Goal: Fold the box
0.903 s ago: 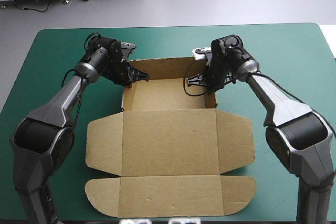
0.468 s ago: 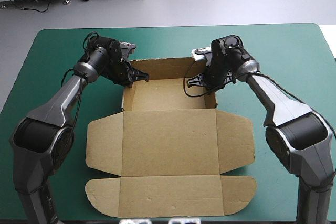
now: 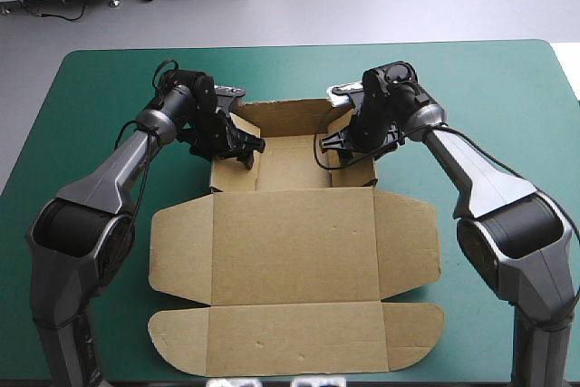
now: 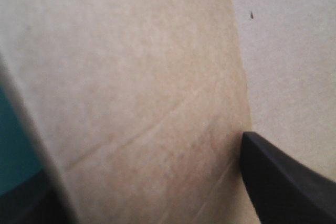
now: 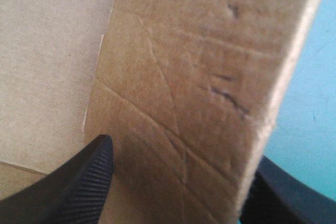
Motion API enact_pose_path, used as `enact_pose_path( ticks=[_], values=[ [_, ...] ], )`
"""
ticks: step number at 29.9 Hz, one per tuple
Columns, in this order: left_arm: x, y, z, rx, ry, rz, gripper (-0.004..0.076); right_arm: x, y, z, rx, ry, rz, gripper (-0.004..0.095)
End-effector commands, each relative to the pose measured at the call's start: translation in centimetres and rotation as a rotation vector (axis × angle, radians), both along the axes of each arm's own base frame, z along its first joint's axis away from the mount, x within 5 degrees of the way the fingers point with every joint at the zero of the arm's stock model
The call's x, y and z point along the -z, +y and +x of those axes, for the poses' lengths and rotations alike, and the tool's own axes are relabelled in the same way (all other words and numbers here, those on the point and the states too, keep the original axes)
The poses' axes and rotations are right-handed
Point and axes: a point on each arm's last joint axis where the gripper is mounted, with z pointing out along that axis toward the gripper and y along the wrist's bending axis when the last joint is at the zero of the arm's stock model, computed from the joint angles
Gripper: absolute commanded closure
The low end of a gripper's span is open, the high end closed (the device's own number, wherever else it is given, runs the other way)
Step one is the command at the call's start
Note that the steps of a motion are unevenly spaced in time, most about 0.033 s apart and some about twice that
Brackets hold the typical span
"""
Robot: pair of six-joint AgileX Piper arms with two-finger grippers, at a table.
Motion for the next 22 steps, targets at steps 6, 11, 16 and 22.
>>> enact_pose_path(
  ticks=[6,11,16,22],
  values=[
    [-6.1,0.5,-1.5,0.0,-0.196,-0.038,0.0165,-5.6,-1.3,-1.6,-0.012,-0.145,0.0,0.0291],
    [-10.1,1.2,-2.7,0.002,-0.363,-0.067,0.0169,-8.8,-2.0,-2.6,-0.03,-0.237,0.012,0.0292],
    [-15.5,2.1,-5.6,0.021,-0.548,-0.122,0.026,-13.8,-3.0,-4.8,-0.058,-0.371,0.054,0.033],
    [-21.2,3.2,-10.7,0.11,-0.734,-0.204,0.0583,-18.3,-4.5,-8.5,-0.074,-0.484,0.11,0.0723]
  ],
)
